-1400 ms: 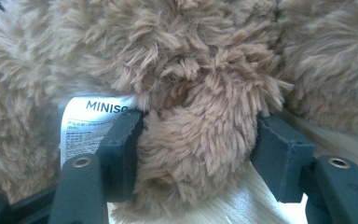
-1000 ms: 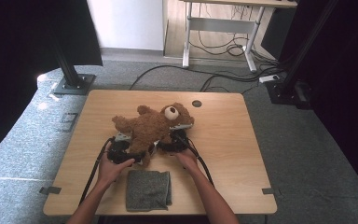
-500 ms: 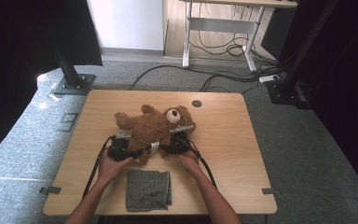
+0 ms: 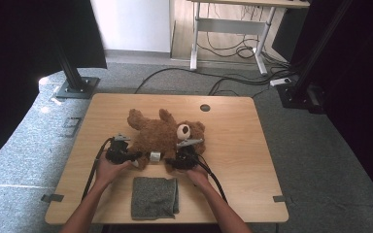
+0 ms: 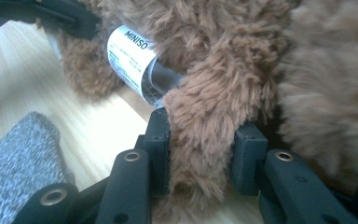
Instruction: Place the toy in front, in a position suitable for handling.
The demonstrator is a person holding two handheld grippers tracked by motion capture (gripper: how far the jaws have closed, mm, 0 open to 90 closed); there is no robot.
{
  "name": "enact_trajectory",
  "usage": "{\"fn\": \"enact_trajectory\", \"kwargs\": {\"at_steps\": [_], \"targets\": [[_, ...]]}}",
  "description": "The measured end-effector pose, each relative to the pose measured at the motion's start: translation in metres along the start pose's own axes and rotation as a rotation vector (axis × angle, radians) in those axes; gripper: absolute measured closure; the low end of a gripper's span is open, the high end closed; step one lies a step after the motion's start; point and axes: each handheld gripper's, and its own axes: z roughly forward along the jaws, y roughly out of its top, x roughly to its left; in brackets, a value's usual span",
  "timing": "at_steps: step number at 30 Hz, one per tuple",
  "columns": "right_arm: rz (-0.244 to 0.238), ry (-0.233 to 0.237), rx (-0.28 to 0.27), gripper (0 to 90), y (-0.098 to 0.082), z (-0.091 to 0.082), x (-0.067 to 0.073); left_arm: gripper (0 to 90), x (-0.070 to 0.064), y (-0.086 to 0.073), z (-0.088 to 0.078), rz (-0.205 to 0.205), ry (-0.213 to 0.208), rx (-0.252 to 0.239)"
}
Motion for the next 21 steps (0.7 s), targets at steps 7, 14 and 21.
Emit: {"fn": "enact_trajectory", "kwargs": {"at_steps": [7, 14, 21], "targets": [[0.013, 0.003, -0.01, 64.8, -0.003, -0.003, -0.003, 65.1, 0.002, -0.005, -0.005, 0.014, -0.019, -0.008], [-0.002, 0.02, -0.02, 64.8, -0.009, -0.006, 0.002, 65.5, 0.001, -0.013, -0.007, 0.004, -0.036, -0.025], [-0.013, 0.024, -0.027, 64.8, -0.014, -0.01, 0.003, 65.5, -0.001, -0.016, -0.008, 0.008, -0.045, -0.033]]}}
